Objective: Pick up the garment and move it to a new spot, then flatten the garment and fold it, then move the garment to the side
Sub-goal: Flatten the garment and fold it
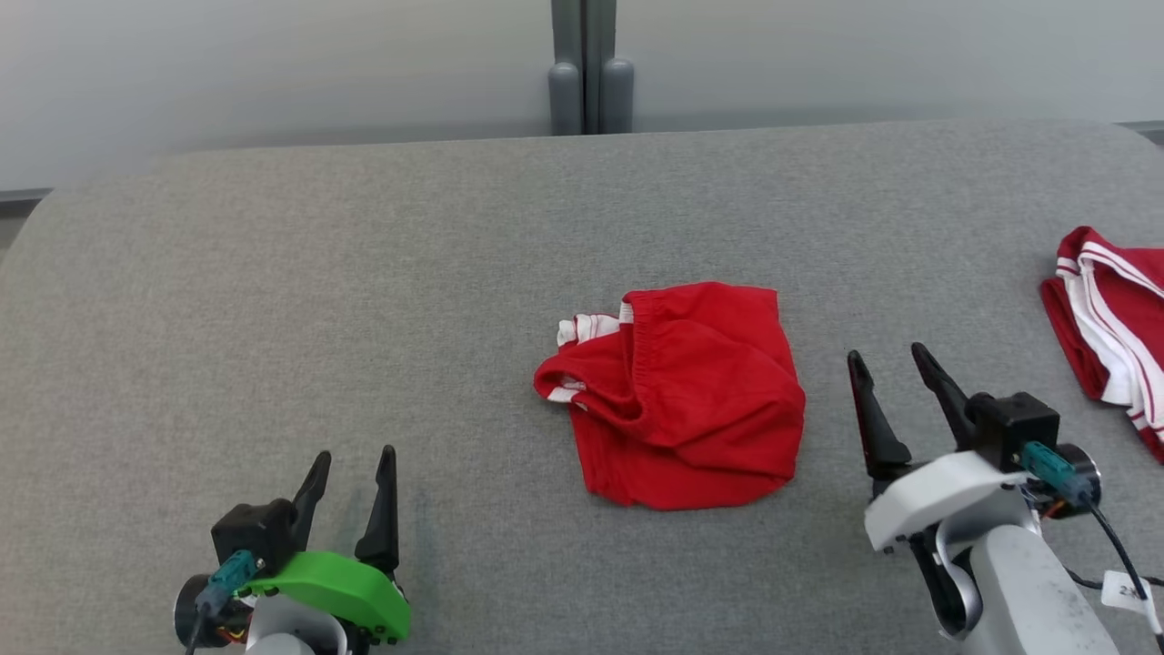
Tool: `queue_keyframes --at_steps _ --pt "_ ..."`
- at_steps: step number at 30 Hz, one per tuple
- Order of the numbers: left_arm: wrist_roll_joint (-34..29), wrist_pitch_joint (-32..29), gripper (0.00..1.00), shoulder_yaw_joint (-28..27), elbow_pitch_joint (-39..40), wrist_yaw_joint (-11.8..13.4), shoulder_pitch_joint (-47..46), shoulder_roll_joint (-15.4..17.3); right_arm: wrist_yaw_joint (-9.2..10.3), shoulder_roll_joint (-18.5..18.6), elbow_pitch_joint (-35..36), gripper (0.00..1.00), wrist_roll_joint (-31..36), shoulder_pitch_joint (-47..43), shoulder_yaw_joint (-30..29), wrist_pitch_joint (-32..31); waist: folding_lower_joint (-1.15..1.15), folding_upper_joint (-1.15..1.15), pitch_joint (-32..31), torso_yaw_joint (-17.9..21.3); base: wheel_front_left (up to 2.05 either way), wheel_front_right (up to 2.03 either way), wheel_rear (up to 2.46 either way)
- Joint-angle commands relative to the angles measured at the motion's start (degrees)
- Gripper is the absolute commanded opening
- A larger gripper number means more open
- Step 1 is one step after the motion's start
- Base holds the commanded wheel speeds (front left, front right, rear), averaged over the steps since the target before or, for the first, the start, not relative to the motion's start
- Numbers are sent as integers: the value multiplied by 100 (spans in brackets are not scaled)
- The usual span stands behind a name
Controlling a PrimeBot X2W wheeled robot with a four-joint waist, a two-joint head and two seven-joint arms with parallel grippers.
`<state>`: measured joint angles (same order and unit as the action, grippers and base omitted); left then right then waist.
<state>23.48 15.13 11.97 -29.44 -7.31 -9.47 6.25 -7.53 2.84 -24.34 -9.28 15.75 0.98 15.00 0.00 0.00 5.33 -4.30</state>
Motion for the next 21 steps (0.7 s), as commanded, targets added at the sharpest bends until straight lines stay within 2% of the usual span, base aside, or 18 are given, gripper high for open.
queue_keyframes --at_steps 1,7,12,21 --pt "-111 -4 100 -57 60 -30 137 19 10 16 71 100 86 -158 -90 22 0 0 -124 179 0 0 0" --pt "-528 -4 100 -244 412 -30 600 -97 10 16 264 100 319 -828 -444 23 0 0 -363 361 0 0 0" --pt "-664 -4 100 -258 623 -30 1063 -206 10 17 184 100 259 -1289 -422 23 0 0 -493 412 0 0 0" --pt "-676 -4 100 -183 654 -30 1191 -274 10 18 148 100 159 -1322 -252 23 0 0 -465 283 0 0 0"
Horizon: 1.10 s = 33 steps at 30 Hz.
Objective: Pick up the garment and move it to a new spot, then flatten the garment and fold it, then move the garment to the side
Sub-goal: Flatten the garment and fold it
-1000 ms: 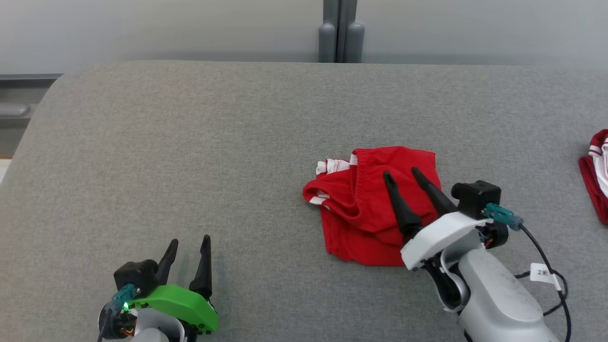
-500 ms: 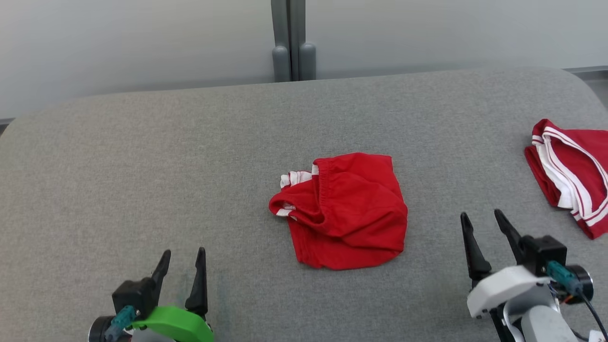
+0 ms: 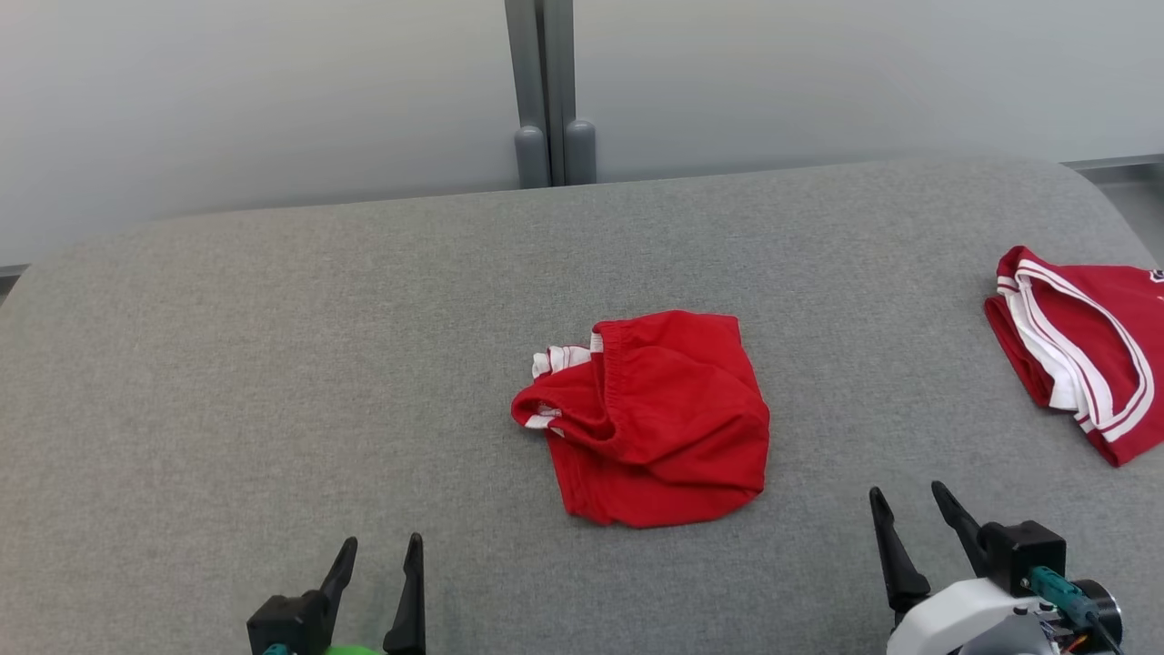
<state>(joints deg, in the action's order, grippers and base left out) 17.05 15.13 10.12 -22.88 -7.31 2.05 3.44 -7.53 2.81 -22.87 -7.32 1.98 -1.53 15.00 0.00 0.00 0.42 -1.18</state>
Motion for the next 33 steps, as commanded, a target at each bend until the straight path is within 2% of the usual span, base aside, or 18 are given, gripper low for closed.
queue_keyframes --at_steps 1,5,9,16,22,26,32,33 --pt "-30 -4 100 24 -9 -30 13 3 10 23 9 100 -52 107 57 23 0 0 41 -53 0 0 0" --pt "27 -4 100 76 -4 -30 -144 -2 10 20 -53 100 -218 517 522 22 0 0 161 -169 0 0 0" --pt "126 -4 100 199 -59 -30 -245 -7 10 22 -486 100 -402 1264 1247 -23 0 0 274 -316 0 0 0" --pt "365 -4 100 536 -208 -30 -453 41 10 24 -1263 100 -1394 2707 2276 -958 0 0 511 -683 0 0 0" --pt "545 -4 100 870 -295 -30 -646 103 10 29 -2052 100 -1906 3424 2615 -1596 0 0 704 -965 0 0 0" --pt "650 -4 100 972 -342 -30 -737 150 10 24 -2541 100 -1970 3655 2726 -1742 0 0 792 -1077 0 0 0" --pt "725 -5 100 1023 -397 -30 -777 157 9 24 -2867 100 -2216 3758 2998 -1669 0 0 859 -1128 0 0 0" --pt "737 -5 100 1023 -401 -30 -783 156 9 24 -2901 81 -2248 3759 3055 -1626 0 0 865 -1128 0 0 0"
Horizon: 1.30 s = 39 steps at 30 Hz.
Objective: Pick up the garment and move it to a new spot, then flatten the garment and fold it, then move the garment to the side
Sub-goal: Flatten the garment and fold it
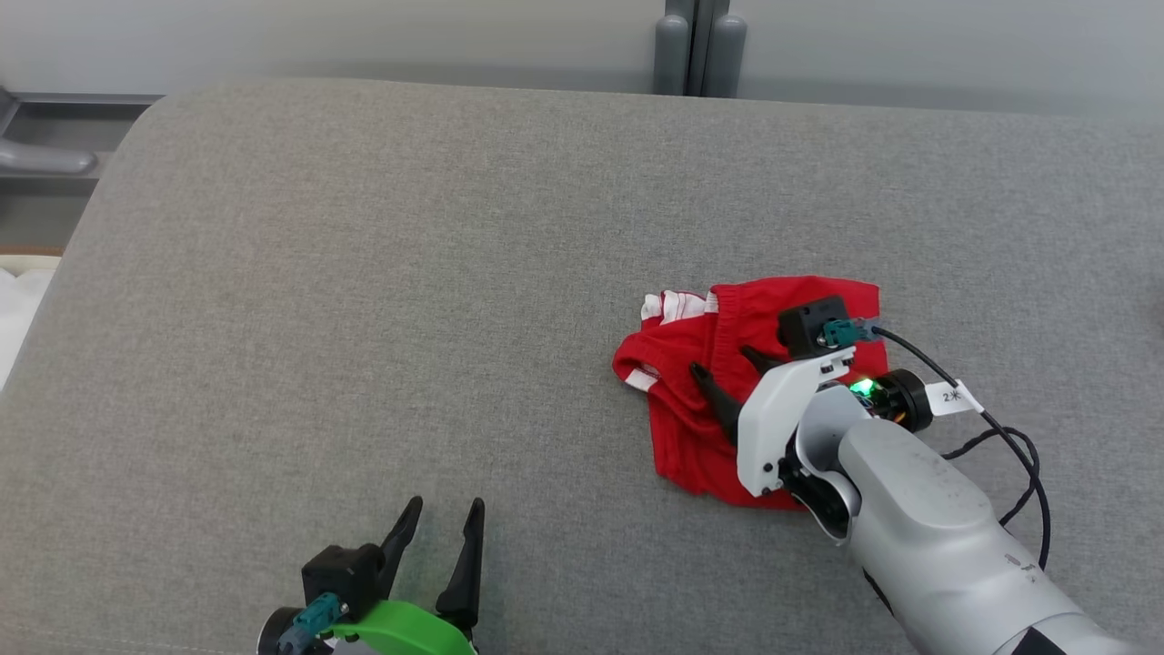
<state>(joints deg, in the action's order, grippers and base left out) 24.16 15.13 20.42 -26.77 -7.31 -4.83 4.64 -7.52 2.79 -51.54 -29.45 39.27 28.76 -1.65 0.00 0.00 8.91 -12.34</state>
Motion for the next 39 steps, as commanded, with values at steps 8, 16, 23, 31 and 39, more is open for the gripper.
queue_keyframes --at_steps 8,16,23,31,39 --pt "50 -5 100 -20 -24 -30 -112 45 9 26 -196 0 -162 114 227 499 0 0 4 15 0 0 0" --pt "49 -5 100 15 -24 -30 -41 62 8 20 138 0 -564 148 497 917 0 0 -63 52 0 0 0" --pt "68 -5 100 83 -53 -30 46 52 8 25 598 0 -923 76 982 812 0 0 -117 73 0 0 0" --pt "146 -5 100 213 -104 -30 -137 96 8 23 455 0 -1095 -9 1536 933 0 0 9 -14 0 0 0" --pt "151 -5 100 153 -112 -30 -262 177 9 27 43 100 -1151 18 1837 1359 0 0 3 7 0 0 0"
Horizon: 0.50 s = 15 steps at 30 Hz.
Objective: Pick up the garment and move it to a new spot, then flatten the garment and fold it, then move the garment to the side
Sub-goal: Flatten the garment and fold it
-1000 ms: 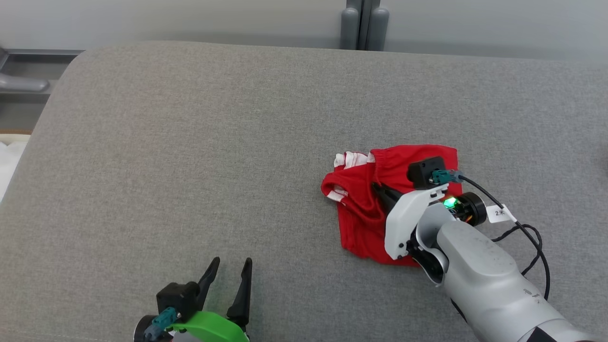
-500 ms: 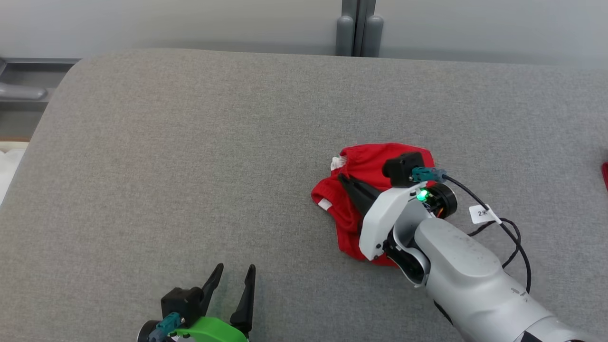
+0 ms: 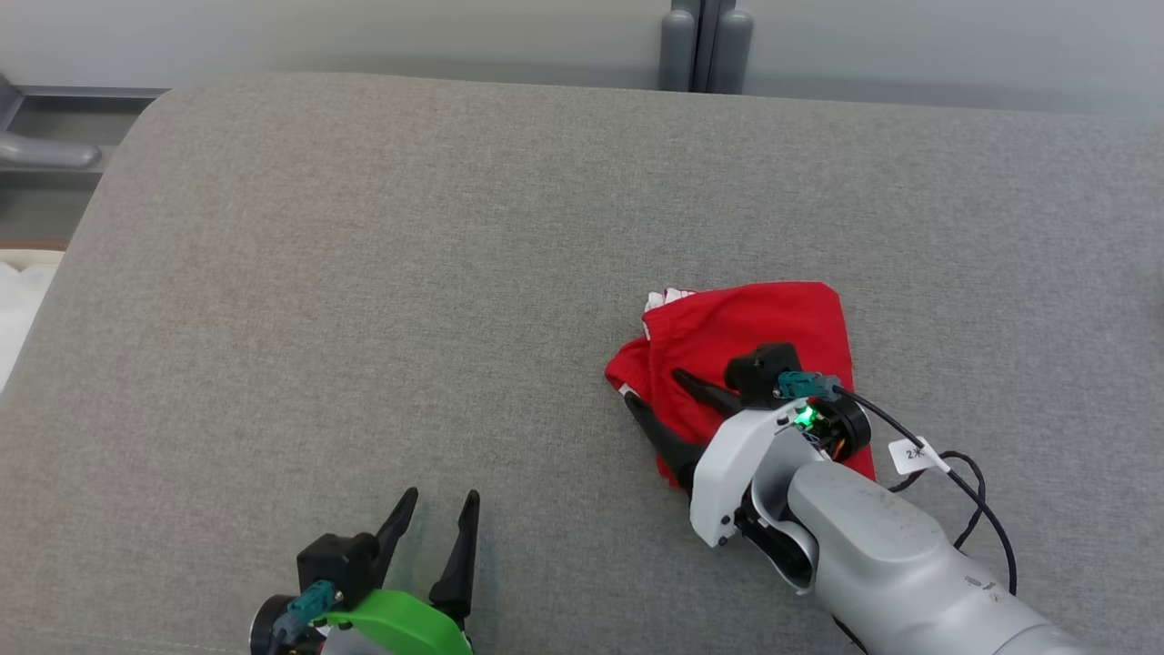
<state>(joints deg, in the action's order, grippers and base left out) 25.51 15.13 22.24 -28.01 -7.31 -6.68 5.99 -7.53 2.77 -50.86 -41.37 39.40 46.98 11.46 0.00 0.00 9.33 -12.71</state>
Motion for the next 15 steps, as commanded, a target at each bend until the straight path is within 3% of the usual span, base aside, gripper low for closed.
queue_keyframes --at_steps 1,9,11,15 --pt "-3 -5 100 -60 18 -30 -67 40 10 29 -37 100 50 28 0 111 0 0 -57 68 0 0 0" --pt "-256 -5 100 -591 138 -30 124 -14 10 27 -12 100 285 -108 -501 371 0 0 -363 416 0 0 0" --pt "-346 -5 100 -783 205 -31 144 -27 10 27 140 100 564 -104 -994 373 0 0 -425 520 0 0 0" --pt "-571 -5 100 -1151 337 -31 189 -63 10 32 609 100 1766 -521 -2344 372 0 0 -533 714 0 0 0"
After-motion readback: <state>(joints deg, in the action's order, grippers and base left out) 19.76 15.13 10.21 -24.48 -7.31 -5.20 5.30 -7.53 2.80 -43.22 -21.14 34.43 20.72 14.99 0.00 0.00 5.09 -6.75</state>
